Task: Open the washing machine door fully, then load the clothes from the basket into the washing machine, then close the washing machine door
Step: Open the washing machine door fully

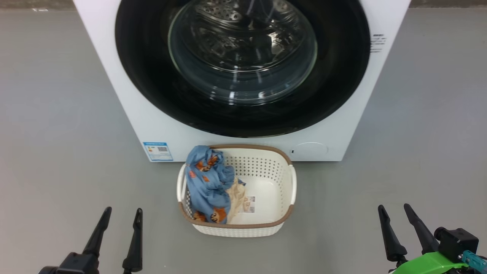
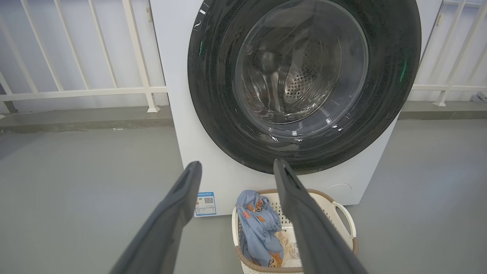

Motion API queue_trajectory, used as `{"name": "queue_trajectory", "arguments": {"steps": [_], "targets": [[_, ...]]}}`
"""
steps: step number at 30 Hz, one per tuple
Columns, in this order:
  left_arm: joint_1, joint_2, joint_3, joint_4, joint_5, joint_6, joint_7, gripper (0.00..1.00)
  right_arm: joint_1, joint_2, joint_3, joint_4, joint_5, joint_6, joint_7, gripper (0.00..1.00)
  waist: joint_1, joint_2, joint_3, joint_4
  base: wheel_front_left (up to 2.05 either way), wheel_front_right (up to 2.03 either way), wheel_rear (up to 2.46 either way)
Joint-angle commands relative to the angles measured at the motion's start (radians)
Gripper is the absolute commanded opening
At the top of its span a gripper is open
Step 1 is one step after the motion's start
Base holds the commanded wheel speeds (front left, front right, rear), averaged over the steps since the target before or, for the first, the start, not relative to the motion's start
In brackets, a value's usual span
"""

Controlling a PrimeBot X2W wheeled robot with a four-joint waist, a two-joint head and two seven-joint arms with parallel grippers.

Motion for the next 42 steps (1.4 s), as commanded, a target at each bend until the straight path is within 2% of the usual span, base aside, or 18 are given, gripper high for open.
{"name": "queue_trajectory", "arguments": {"steps": [1,16,21,32,33,34,36,42], "targets": [[-0.010,0.016,0.034,-0.026,0.013,-0.003,-0.012,1.00,0.008,-0.013,0.023,-0.025,-0.009,0.002,-0.012,1.00,0.0000,0.0000,-0.001,0.000,1.23,1.23,-2.46],[-0.007,0.016,0.031,-0.032,0.011,-0.003,-0.012,1.00,0.011,-0.007,0.019,-0.026,-0.008,0.002,-0.012,1.00,0.0000,0.0000,-0.005,-0.005,1.23,1.23,-2.46],[-0.005,0.011,0.039,-0.050,-0.020,-0.003,-0.012,1.00,0.013,-0.005,0.018,-0.027,-0.007,0.002,-0.012,1.00,0.0000,0.0000,-0.006,-0.005,1.13,1.11,-2.24],[0.000,0.009,0.030,-0.050,-0.026,-0.003,-0.012,1.00,-0.002,-0.003,0.016,-0.036,-0.007,0.002,-0.012,1.00,0.0000,0.0000,-0.007,-0.004,0.50,0.50,-1.00],[0.000,0.008,0.030,-0.049,-0.027,-0.003,-0.012,1.00,-0.006,-0.001,0.017,-0.037,-0.001,0.002,-0.012,0.72,0.0000,0.0000,-0.007,-0.003,0.02,0.02,-0.05],[-0.001,0.007,0.030,-0.050,-0.028,-0.003,-0.012,1.00,-0.010,0.001,0.017,-0.038,0.005,0.002,-0.012,0.39,0.0000,0.0000,-0.006,-0.003,0.00,0.00,0.00],[-0.002,0.005,0.029,-0.050,-0.030,-0.003,-0.012,1.00,-0.024,0.004,0.020,-0.040,0.022,0.002,-0.012,0.00,0.0000,0.0000,-0.003,-0.003,0.00,0.00,0.00],[-0.007,-0.003,0.029,-0.049,-0.039,-0.003,-0.012,1.00,-0.093,0.014,0.021,-0.040,0.081,0.002,-0.012,0.00,0.0000,0.0000,0.007,-0.003,0.00,0.00,0.00]]}}
